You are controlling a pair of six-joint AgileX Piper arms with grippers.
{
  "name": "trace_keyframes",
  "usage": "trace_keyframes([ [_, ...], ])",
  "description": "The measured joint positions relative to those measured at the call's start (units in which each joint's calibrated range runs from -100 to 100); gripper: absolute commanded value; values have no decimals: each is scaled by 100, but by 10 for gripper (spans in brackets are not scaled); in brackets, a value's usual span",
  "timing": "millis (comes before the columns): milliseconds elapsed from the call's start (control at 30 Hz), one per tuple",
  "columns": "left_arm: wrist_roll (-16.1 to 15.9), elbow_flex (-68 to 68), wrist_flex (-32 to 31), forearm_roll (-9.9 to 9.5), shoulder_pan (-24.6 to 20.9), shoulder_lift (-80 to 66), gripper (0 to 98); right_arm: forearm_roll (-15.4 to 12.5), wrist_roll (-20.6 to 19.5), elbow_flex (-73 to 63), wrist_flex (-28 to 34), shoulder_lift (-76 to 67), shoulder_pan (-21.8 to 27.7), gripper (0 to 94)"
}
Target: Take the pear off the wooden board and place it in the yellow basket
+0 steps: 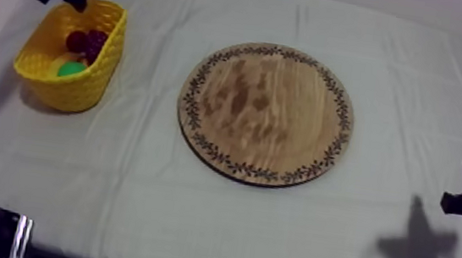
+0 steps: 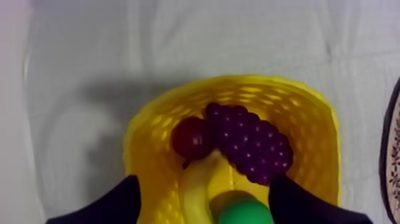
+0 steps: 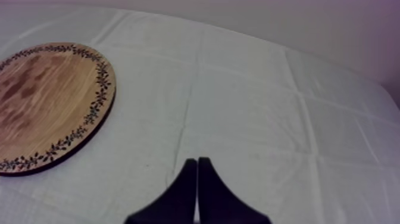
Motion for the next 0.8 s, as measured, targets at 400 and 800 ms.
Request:
trace_keyframes([
  [400, -434, 1589, -1806, 110, -213, -2148, 80, 0, 0, 0, -1, 0, 0, 3],
  [800, -168, 4603, -3195, 92, -66, -5367, 2, 0, 0, 0, -1, 0, 0, 3],
])
